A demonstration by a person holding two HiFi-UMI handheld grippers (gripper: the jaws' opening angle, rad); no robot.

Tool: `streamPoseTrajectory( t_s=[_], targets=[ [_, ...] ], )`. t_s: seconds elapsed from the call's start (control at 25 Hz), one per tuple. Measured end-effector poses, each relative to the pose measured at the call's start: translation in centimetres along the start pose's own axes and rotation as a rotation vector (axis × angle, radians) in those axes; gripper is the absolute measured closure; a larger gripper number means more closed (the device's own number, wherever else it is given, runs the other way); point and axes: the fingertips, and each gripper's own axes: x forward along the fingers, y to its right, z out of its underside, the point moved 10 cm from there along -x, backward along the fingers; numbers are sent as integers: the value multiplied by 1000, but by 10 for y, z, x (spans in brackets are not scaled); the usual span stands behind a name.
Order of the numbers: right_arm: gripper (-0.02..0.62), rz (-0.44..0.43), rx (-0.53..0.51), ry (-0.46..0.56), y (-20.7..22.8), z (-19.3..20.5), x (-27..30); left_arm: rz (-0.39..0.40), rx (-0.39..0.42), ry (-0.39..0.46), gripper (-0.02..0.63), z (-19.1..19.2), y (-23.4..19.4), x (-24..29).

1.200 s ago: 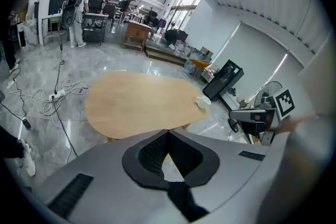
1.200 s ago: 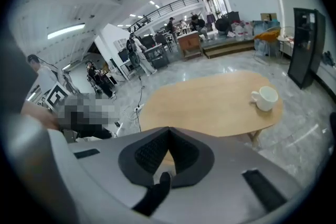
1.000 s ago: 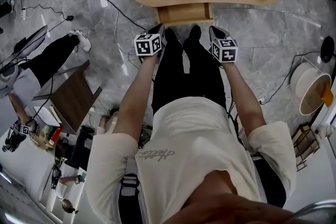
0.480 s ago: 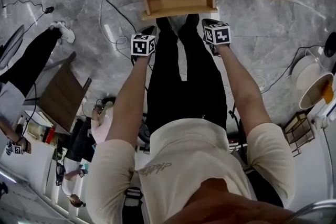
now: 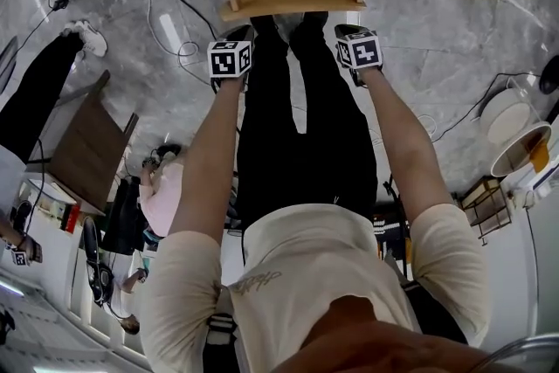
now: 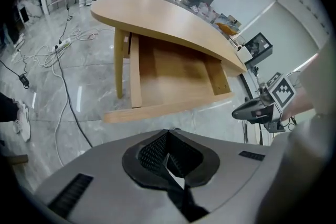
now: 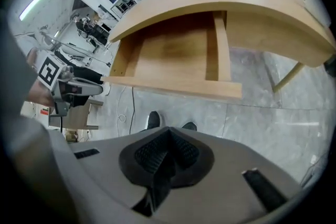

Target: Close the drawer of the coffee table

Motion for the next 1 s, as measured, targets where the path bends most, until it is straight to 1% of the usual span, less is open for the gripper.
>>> streamPoseTrajectory(
  t_s=[0.16, 0.4, 0.56, 0.68, 0.84, 1.0],
  targets=[
    [600, -10, 17, -28, 3, -5, 6, 3, -30, -10, 601, -11, -2, 8],
    [600, -55, 51, -8, 14, -30, 12, 7, -49, -36, 601, -25, -4, 19],
    [600, -58, 107, 12, 17, -38, 17, 8, -47, -70, 601, -25, -10, 24],
    [600, -71, 150, 20, 19, -44, 20, 9, -61, -85, 601, -26, -12, 29],
    [600, -76, 157, 14, 21, -47, 23, 11, -62, -103, 601, -27, -13, 34],
    [600, -86, 193, 50, 22, -46, 26, 17, -61, -109, 601, -24, -15, 43]
  ],
)
